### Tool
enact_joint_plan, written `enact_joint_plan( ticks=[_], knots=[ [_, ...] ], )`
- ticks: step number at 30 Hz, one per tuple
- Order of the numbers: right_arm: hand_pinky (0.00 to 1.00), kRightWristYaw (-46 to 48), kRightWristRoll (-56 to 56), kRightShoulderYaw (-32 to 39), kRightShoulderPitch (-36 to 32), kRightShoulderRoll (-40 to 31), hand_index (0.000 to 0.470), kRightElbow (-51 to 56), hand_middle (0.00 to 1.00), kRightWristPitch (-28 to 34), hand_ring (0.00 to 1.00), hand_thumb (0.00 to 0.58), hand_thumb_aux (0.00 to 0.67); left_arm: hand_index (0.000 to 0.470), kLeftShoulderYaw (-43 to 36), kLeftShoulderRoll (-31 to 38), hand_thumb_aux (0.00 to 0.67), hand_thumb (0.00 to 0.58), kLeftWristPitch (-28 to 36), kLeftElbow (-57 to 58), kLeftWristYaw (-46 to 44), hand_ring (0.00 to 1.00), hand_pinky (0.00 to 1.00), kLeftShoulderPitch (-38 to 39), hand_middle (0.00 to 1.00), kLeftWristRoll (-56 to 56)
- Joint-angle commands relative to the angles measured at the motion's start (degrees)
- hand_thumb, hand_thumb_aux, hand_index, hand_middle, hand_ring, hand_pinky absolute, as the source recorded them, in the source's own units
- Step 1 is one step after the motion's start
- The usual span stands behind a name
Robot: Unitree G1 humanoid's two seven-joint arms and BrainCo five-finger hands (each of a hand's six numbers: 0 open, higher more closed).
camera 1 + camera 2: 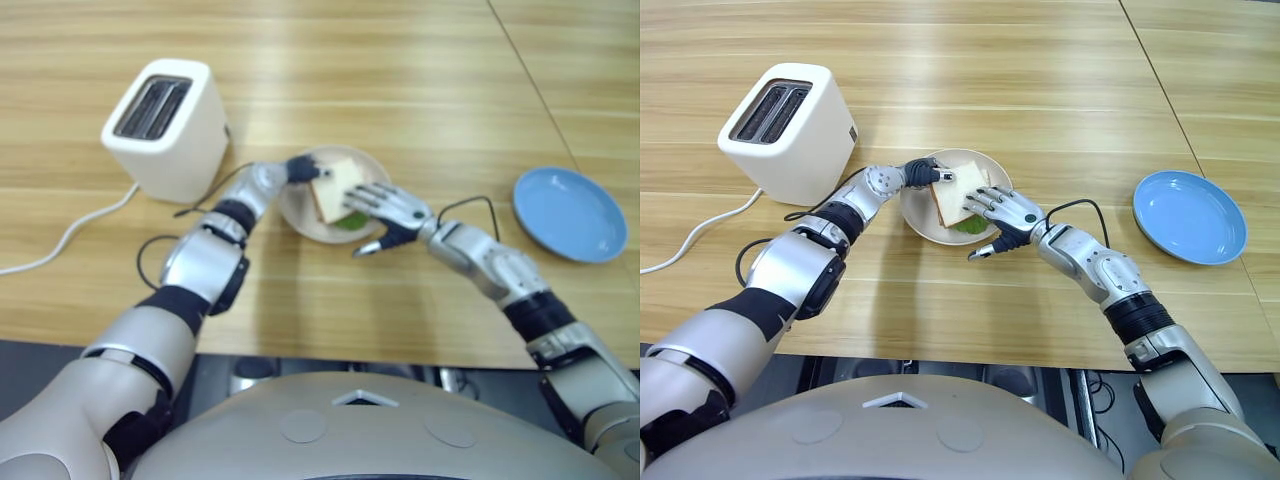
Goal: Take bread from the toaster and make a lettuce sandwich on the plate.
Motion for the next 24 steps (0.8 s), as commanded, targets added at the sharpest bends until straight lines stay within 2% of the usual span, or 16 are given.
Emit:
enact_joint_plan(
  ticks=[1, 5, 7, 10, 12, 16, 19, 21, 22, 23, 24],
  knots=[
    [0.00, 7.77, -2.50, 7.19, 5.10, -0.72, 0.000, 7.54, 0.00, 0.89, 0.00, 0.000, 0.000, 0.000, 1.25, 0.02, 0.000, 0.000, -1.83, -0.72, 5.47, 0.00, 0.00, -2.02, 0.00, 0.06],
    [0.00, 8.10, -1.94, 7.71, 5.53, -0.88, 0.000, 7.84, 0.00, 1.62, 0.00, 0.000, 0.000, 0.000, 1.32, 3.76, 0.000, 0.000, -6.18, -4.05, 21.36, 0.00, 0.00, -4.81, 0.00, 2.16],
    [0.00, 7.94, -1.64, 7.80, 5.56, -0.85, 0.000, 7.99, 0.00, 1.77, 0.00, 0.000, 0.000, 0.000, 1.24, 6.48, 0.000, 0.000, -12.28, -8.26, 30.59, 0.00, 0.00, -4.94, 0.00, 3.90],
    [0.00, 6.32, -1.87, 8.12, 5.39, -0.76, 0.000, 7.89, 0.00, 1.75, 0.00, 0.000, 0.000, 0.000, 0.35, 9.72, 0.000, 0.000, -16.35, -14.15, 38.87, 0.00, 0.00, -3.59, 0.00, 6.52],
    [0.00, 4.74, -1.62, 7.98, 5.39, -0.28, 0.000, 7.45, 0.00, 1.71, 0.00, 0.000, 0.000, 0.000, 0.25, 11.01, 0.000, 0.000, -17.15, -17.46, 40.35, 0.00, 0.00, -1.62, 0.00, 7.05],
    [0.00, -2.12, 0.07, 5.00, 5.71, 0.58, 0.000, 3.90, 0.00, 1.53, 0.00, 0.000, 0.000, 0.000, 1.60, 12.16, 0.000, 0.000, -18.21, -24.20, 37.66, 0.00, 0.00, 4.55, 0.00, 4.92],
    [0.00, -9.42, 3.97, -0.25, 6.51, 0.60, 0.000, -1.33, 0.00, -0.03, 0.00, 0.000, 0.000, 0.000, 3.01, 12.46, 0.000, 0.000, -18.63, -30.78, 34.41, 0.00, 0.00, 10.48, 0.00, 2.27],
    [0.00, -16.31, 8.94, -6.80, 7.96, 1.00, 0.000, -7.98, 0.00, -2.42, 0.00, 0.000, 0.000, 0.000, 4.27, 12.08, 0.000, 0.000, -19.64, -36.91, 30.23, 0.00, 0.00, 15.66, 0.00, -1.81],
    [0.00, -19.23, 11.31, -9.97, 8.82, 1.48, 0.000, -11.04, 0.00, -3.35, 0.00, 0.000, 0.000, 0.200, 4.85, 11.89, 0.292, 0.395, -19.92, -39.78, 28.20, 0.65, 0.65, 17.88, 0.65, -3.87],
    [0.00, -21.49, 14.14, -13.64, 9.84, 2.10, 0.000, -14.58, 0.00, -3.98, 0.00, 0.000, 0.000, 0.460, 5.63, 11.93, 0.670, 0.580, -19.84, -43.96, 26.54, 1.00, 1.00, 20.66, 1.00, -5.98],
    [0.00, -21.86, 16.41, -15.90, 10.64, 2.26, 0.000, -16.86, 0.00, -4.37, 0.00, 0.000, 0.000, 0.460, 6.28, 12.17, 0.670, 0.580, -19.39, -47.71, 25.34, 1.00, 1.00, 22.92, 1.00, -7.20]
  ],
)
